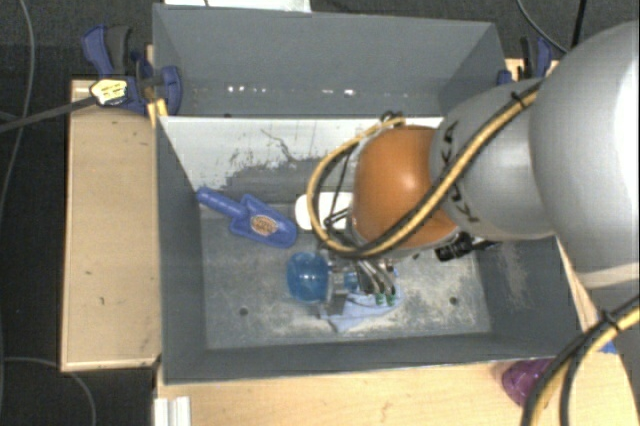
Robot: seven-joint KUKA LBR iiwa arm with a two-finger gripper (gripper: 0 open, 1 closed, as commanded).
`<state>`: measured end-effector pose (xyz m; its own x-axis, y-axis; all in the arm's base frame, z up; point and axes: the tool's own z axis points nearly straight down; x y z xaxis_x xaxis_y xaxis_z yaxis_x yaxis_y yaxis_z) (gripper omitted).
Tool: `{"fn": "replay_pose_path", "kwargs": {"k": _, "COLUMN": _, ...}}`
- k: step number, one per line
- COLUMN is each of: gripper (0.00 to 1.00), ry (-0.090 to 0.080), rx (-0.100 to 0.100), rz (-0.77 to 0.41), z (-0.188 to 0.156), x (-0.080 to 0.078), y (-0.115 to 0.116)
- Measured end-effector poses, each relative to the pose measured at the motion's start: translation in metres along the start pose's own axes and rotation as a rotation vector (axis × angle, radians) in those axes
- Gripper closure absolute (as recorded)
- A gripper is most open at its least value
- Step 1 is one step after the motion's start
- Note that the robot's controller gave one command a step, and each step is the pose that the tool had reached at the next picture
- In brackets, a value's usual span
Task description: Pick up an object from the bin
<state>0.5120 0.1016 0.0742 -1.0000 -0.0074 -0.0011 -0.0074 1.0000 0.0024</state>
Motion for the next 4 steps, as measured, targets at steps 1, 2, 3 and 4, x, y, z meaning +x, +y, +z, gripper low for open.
{"fn": "replay_pose_path", "kwargs": {"k": 1, "gripper": 1.00, "ry": 0.005, "rx": 0.001, "rz": 0.000, "z": -0.020, "x": 0.002, "y": 0.000}}
{"fn": "replay_pose_path", "kwargs": {"k": 2, "gripper": 1.00, "ry": -0.002, "rx": 0.000, "rz": 0.002, "z": -0.039, "x": -0.001, "y": 0.000}}
{"fn": "replay_pose_path", "kwargs": {"k": 3, "gripper": 1.00, "ry": -0.002, "rx": 0.000, "rz": 0.003, "z": -0.053, "x": -0.001, "y": 0.000}}
{"fn": "replay_pose_path", "kwargs": {"k": 4, "gripper": 1.00, "ry": -0.002, "rx": 0.000, "rz": 0.004, "z": -0.065, "x": -0.001, "y": 0.000}}
